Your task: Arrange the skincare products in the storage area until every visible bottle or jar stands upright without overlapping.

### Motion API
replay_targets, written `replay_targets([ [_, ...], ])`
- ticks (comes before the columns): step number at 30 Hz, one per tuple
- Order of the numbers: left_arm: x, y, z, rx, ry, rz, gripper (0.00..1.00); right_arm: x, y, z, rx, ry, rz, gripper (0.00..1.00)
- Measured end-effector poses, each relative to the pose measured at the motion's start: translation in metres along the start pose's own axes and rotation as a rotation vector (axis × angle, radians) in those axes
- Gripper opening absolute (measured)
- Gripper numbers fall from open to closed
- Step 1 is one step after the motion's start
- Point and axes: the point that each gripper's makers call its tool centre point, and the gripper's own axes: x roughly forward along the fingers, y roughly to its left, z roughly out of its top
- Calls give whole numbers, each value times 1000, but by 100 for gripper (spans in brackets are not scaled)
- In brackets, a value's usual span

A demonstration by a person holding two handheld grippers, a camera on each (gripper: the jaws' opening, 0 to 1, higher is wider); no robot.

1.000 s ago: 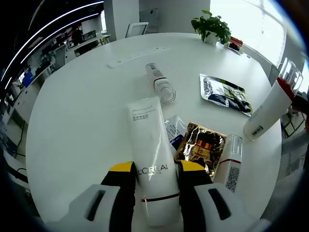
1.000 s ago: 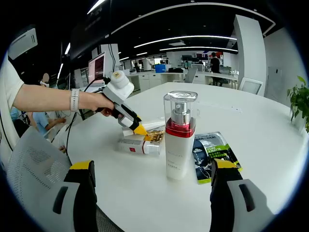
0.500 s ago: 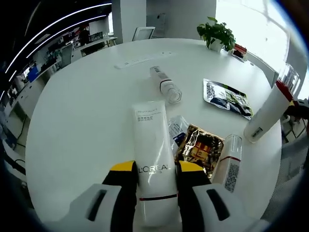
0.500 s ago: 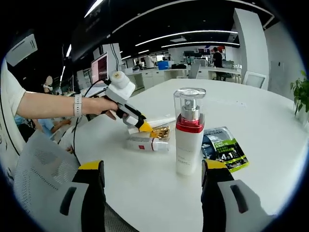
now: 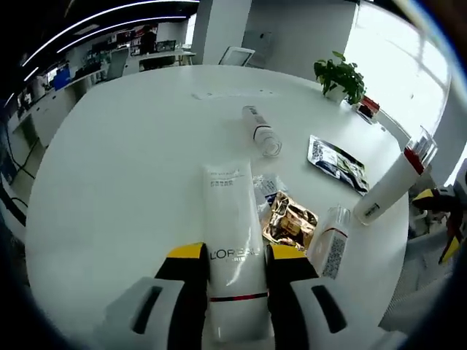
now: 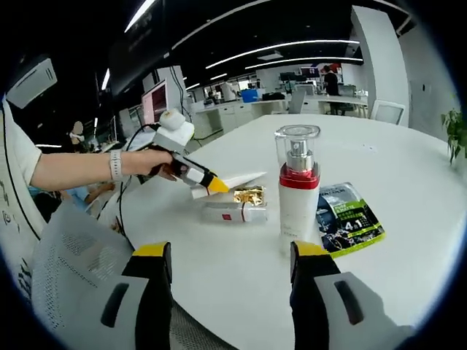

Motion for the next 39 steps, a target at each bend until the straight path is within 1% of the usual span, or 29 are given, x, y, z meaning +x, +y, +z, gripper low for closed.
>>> replay_targets([
  [2, -4, -2, -1, -20, -9, -11, 26, 1, 2, -2, 2, 11, 9, 64],
  [4, -8, -4, -1, -30, -17, -18, 26, 1, 3, 0, 7, 7, 17, 62],
  [5, -11, -5, -1, -32, -24, -22, 26, 1, 5, 2, 23, 2, 29, 63],
  [10, -17, -6, -5, -54, -36, -34, 25, 5, 8, 6, 27, -4, 38, 63],
  [12, -21, -8, -5, -81, -43, -46, 25, 7, 12, 8, 30, -8, 47, 61],
  [14, -24, -9, -5, -103, -43, -54, 25, 9, 15, 10, 36, -16, 56, 60],
  [18, -28, -11, -9, -119, -35, -62, 25, 13, 22, 11, 43, -10, 77, 58],
  [24, -34, -12, -16, -174, -33, -85, 25, 21, 35, 18, 96, -32, 111, 53],
  [26, -39, -13, -19, -191, -29, -95, 25, 26, 38, 21, 121, -44, 125, 53],
  [28, -42, -13, -21, -203, -33, -99, 25, 32, 41, 18, 141, -25, 147, 54],
  [31, -48, -12, -26, -240, -40, -107, 25, 37, 48, 19, 167, -19, 183, 53],
  [36, -60, -14, -38, -255, -35, -114, 25, 48, 56, 25, 198, -31, 203, 52],
  [39, -66, -15, -45, -270, -40, -117, 25, 56, 63, 22, 225, -16, 228, 52],
])
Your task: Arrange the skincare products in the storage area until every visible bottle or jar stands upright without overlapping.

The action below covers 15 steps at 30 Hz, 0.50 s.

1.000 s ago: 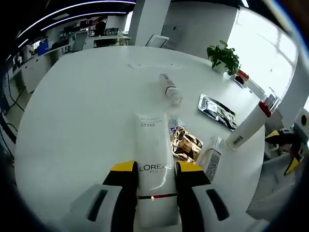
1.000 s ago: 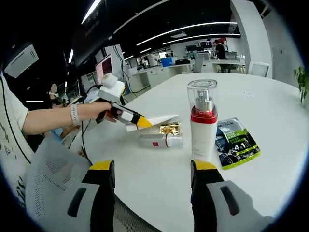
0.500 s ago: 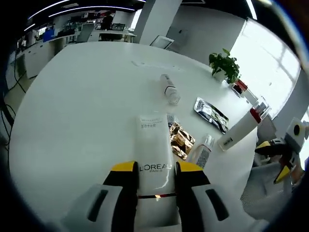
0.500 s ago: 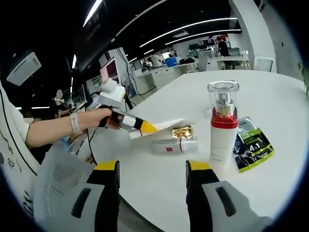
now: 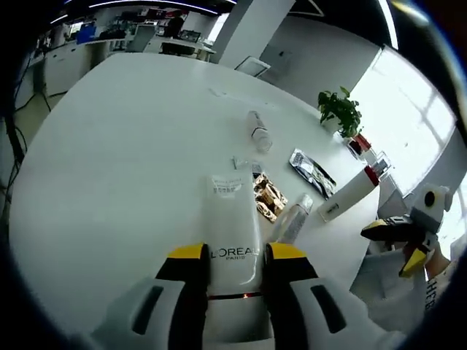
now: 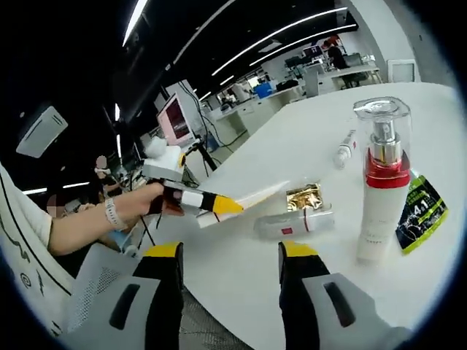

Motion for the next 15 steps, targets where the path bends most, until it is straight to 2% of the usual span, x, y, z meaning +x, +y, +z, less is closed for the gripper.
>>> replay_targets([
  [5, -10, 1, -8, -38, -11, -9, 25, 13, 5, -12, 8, 40, 18, 52],
  [15, -26, -5, -27, -74, -11, -28, 25, 30, 14, -18, 70, 62, 53, 53],
])
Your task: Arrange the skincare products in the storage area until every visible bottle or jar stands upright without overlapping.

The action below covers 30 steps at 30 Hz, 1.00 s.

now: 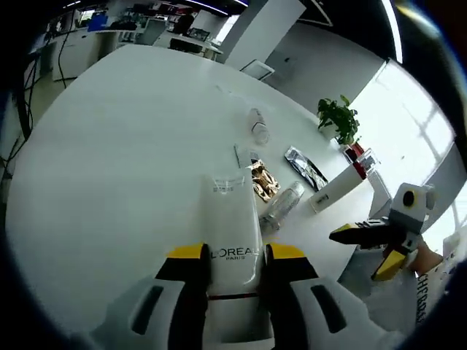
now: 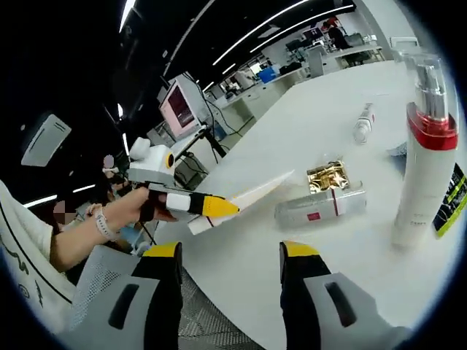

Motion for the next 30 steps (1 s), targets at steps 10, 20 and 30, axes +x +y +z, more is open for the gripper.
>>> replay_targets([
  [10, -13, -2, -13, -12, 13, -17, 25, 19, -2, 4, -17, 0, -8, 50],
  [20, -28, -1, -27, 3, 37, -17, 25, 40, -22, -6, 56, 41, -36, 49],
  [30, -43, -5, -44, 38, 90, -36, 26, 55, -31, -6, 75, 52, -49, 50],
])
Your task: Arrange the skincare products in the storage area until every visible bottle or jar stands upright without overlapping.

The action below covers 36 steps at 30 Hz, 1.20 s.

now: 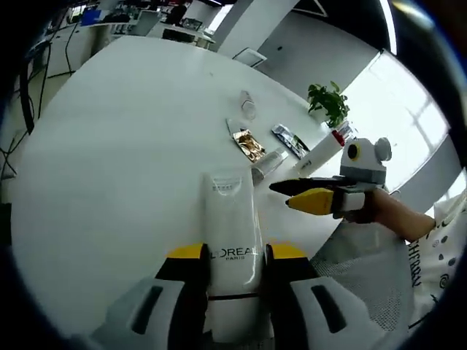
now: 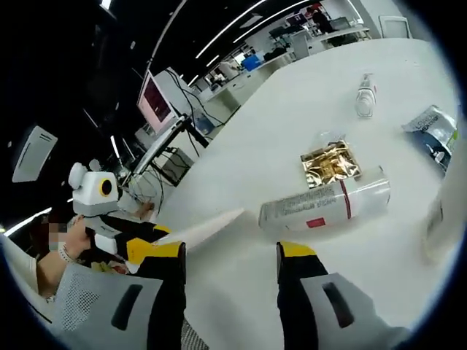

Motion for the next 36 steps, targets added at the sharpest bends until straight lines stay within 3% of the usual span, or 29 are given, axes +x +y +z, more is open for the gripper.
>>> replay_targets([
  [9, 7, -15, -5, 55, 48, -38, 26, 11, -7, 3, 24, 2, -8, 53],
  [22, 25, -31, -5, 113, 78, -75, 26, 18, -6, -5, 94, 22, 14, 39],
  [25, 28, -32, -5, 128, 87, -70, 26, 16, -10, -4, 161, -2, 11, 36],
  [27, 30, -33, -5, 144, 92, -73, 26, 15, -10, -6, 253, -6, 24, 33],
  [36, 38, -32, -8, 273, 132, -53, 26, 8, -17, -12, 433, -22, 24, 23],
])
